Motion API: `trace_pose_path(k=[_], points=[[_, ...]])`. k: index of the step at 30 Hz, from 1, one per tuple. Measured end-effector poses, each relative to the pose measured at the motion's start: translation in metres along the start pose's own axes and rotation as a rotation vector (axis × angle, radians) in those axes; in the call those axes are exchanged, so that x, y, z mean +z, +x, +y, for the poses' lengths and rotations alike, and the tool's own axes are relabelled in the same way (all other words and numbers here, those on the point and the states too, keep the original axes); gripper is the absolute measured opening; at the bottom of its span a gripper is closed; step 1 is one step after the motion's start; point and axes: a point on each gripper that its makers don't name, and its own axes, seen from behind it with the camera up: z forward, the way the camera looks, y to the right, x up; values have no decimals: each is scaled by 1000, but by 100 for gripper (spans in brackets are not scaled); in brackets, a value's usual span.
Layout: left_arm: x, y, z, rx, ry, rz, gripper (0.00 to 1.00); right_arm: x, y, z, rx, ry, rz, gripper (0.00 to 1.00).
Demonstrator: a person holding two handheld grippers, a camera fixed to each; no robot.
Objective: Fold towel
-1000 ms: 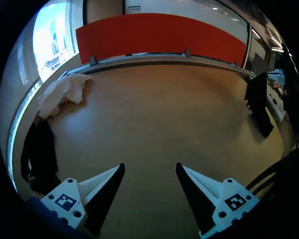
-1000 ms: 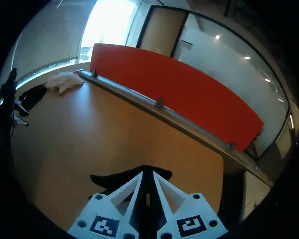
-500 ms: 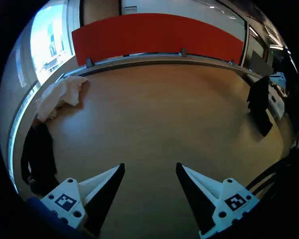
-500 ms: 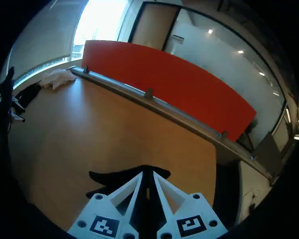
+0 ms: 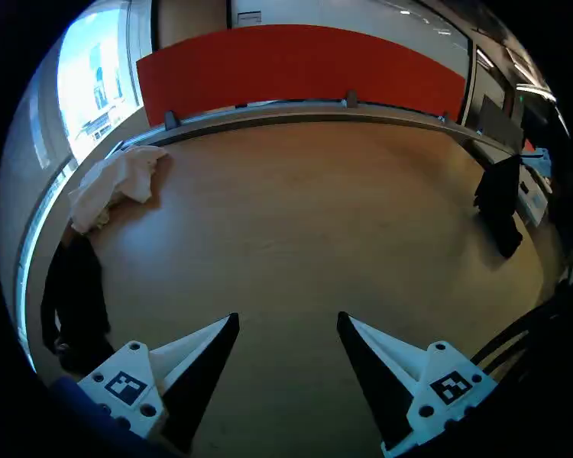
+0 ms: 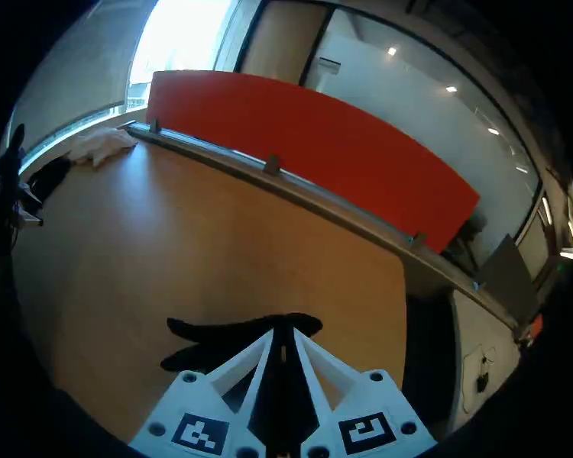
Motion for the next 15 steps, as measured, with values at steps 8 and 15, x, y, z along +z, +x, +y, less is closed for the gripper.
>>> trace_pose_path(k=[8,15], points=[[0,0,1,10,-5,-3,95,-14,-44,3,27,-24,-58,3],[-1,-1,2,19,-7,-6,95,-23,-78,2,72,-40,-101,3]])
